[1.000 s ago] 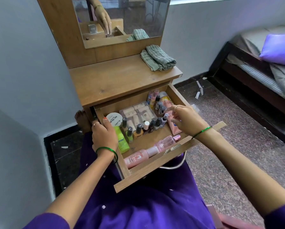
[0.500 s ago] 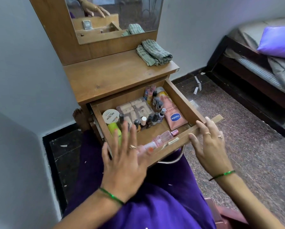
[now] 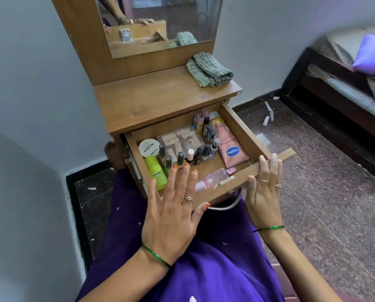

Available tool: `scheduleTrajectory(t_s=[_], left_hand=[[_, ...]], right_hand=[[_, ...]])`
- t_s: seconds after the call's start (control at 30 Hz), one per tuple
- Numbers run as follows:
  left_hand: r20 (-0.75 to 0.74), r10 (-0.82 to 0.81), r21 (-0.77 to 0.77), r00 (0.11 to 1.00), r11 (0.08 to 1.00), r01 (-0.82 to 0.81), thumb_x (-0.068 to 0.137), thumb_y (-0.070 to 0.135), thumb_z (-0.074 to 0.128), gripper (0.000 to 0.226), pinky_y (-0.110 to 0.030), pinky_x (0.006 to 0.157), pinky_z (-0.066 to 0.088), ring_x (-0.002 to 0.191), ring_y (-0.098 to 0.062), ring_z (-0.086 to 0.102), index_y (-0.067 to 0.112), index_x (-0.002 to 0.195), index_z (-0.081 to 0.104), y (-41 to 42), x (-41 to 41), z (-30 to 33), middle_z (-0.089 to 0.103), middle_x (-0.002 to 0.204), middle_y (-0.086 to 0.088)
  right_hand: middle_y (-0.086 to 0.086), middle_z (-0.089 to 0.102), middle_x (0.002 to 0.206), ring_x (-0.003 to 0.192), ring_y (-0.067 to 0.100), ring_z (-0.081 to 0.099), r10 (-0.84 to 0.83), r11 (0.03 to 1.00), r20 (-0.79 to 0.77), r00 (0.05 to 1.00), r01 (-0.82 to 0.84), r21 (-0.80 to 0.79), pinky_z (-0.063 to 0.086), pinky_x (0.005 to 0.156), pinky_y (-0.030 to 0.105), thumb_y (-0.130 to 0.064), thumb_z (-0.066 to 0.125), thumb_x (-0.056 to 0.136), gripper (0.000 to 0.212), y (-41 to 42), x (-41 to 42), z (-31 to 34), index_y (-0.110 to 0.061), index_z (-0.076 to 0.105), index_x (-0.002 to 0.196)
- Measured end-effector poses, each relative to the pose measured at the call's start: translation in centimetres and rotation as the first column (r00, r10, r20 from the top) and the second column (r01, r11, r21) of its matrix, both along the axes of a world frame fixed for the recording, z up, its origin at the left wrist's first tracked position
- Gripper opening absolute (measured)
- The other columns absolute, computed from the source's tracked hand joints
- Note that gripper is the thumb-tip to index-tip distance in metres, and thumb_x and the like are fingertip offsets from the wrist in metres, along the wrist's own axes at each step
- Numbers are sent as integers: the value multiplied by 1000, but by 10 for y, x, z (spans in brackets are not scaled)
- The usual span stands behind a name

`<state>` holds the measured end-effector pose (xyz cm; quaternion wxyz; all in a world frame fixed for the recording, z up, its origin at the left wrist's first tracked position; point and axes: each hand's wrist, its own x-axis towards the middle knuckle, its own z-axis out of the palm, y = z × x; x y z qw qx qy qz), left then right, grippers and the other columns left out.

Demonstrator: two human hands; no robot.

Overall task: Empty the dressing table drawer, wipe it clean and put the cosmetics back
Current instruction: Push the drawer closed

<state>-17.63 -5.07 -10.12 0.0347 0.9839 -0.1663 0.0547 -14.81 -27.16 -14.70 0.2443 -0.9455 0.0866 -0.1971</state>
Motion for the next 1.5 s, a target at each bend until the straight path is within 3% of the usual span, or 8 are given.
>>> scheduleTrajectory(t_s=[0.43,0.6,0.77,0.93,1.03,1.17,1.33,1.5], left_hand=[[73,17,84,997,996,-23,95,57,15,68,-52,111,22,145,-21,18,18,150,22,26,69,-1,20,157,-1],[106,40,79,994,996,-49,94,59,13,68,-51,112,18,146,-22,11,22,151,11,35,98,-2,11,159,-1],[142,44,93,989,994,-57,89,62,3,68,-49,114,1,147,-22,0,30,148,-5,43,119,0,-2,159,2],[129,120,148,984,979,-139,91,62,11,76,-46,113,-11,146,-21,-11,19,149,-12,49,142,6,-14,158,-2],[158,162,185,974,964,-190,93,61,24,83,-50,115,6,147,-23,5,9,150,-3,51,155,6,0,159,-9],[335,73,232,940,960,-157,85,52,56,80,-48,102,39,132,-28,43,2,143,33,59,167,-1,41,145,-16],[510,-33,141,859,989,-46,75,41,73,66,-38,90,46,109,-24,60,7,128,54,70,185,-2,60,125,-10],[634,4,42,773,998,-41,84,31,69,45,-33,87,40,95,-20,58,13,124,60,70,195,-11,65,113,-2]], right_hand=[[18,6,156,146,32,1,49,994,-4,999,-48,100,10,119,42,-50,23,93,70,28,66,13,-6,21,147],[22,0,155,145,33,1,40,952,-36,999,-28,305,8,118,47,-37,49,93,73,72,53,16,-9,10,149],[7,-8,159,146,22,-7,177,983,-324,929,-151,103,4,117,42,-42,37,97,68,99,41,-8,-12,6,150],[3,-7,159,147,17,-7,278,953,-390,878,-302,0,4,117,40,-39,33,99,64,105,67,-8,-15,3,151],[4,-11,159,146,18,-9,323,930,-458,829,-366,-7,4,118,39,-39,35,99,68,104,86,-1,-14,-2,150],[3,-14,158,146,18,-11,340,911,-486,805,-410,-41,6,118,40,-40,43,95,77,107,104,0,-16,-6,150],[0,-9,159,147,17,-7,320,924,-449,834,-380,-49,16,117,44,-19,49,87,80,117,124,-5,-18,0,151],[11,29,153,140,26,31,265,947,-284,921,-305,-106,46,98,43,-8,38,74,70,131,138,-20,-9,32,144]])
